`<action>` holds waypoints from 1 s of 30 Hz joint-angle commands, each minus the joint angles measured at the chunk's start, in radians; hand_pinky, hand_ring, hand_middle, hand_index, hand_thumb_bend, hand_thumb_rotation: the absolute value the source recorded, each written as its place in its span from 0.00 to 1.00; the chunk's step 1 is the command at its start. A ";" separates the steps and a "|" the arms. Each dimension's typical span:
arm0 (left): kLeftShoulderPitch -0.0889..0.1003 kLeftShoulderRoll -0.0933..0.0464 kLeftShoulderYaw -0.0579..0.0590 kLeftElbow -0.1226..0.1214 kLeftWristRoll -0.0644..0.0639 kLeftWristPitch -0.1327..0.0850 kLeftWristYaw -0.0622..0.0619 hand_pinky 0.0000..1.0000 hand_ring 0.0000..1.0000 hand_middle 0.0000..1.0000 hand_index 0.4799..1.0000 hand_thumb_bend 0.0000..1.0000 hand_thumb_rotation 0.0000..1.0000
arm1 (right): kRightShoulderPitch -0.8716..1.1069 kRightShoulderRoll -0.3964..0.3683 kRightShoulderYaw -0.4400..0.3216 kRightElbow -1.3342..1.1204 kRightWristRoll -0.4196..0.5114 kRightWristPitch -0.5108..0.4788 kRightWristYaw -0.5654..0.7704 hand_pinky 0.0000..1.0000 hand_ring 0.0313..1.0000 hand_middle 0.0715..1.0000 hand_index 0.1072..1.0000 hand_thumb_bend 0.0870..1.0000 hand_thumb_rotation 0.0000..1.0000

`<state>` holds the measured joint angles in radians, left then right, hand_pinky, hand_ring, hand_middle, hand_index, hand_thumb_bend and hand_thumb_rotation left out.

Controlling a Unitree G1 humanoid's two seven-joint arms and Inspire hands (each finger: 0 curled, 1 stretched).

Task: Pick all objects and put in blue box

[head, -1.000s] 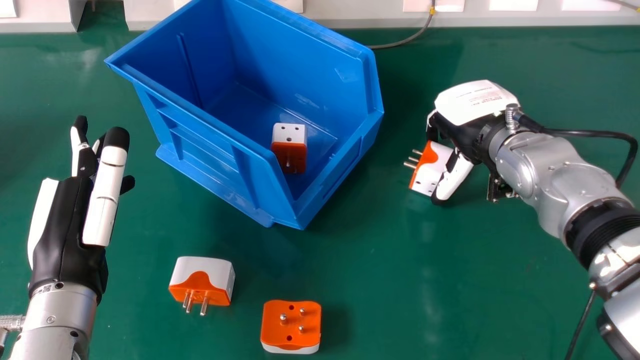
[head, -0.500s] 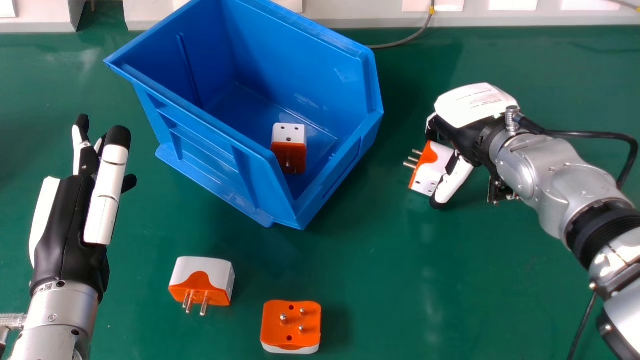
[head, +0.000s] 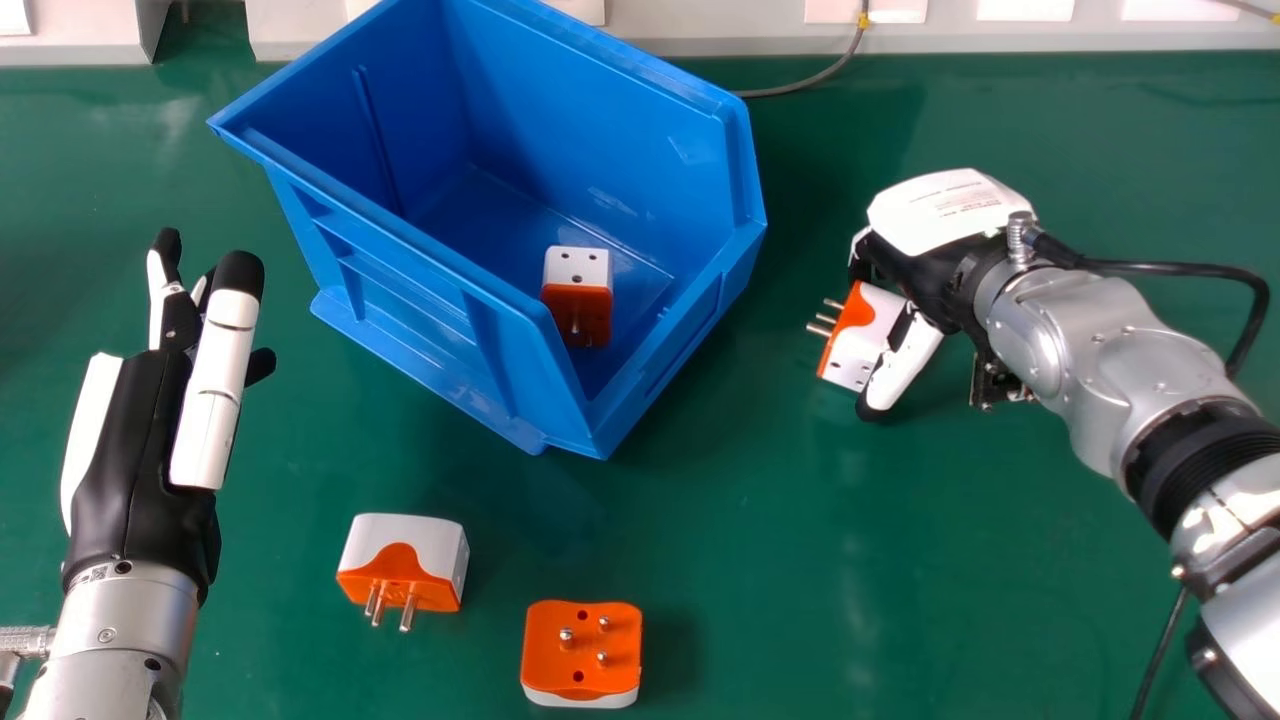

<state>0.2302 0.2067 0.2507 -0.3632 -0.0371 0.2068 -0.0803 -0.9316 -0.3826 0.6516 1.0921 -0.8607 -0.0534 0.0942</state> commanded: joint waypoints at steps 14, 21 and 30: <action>0.003 -0.008 -0.013 -0.044 0.012 0.010 0.023 0.88 0.97 0.97 0.99 0.65 1.00 | -0.056 0.045 -0.023 0.026 0.029 0.051 0.015 0.51 0.64 0.70 0.66 0.86 0.37; 0.006 -0.008 -0.013 -0.049 0.013 0.011 0.024 0.88 0.97 0.97 0.99 0.65 1.00 | -0.057 0.043 -0.020 0.028 0.027 0.061 0.009 0.54 0.67 0.72 0.65 0.85 0.37; 0.005 -0.005 -0.011 -0.051 0.013 0.013 0.024 0.88 0.96 0.97 0.98 0.65 1.00 | -0.065 0.035 0.004 0.050 0.004 0.034 -0.008 0.47 0.58 0.64 0.54 0.67 0.24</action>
<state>0.2352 0.2021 0.2397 -0.3829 -0.0299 0.2235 -0.0608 -0.9508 -0.3302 0.6439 1.1397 -0.8395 -0.0157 0.0929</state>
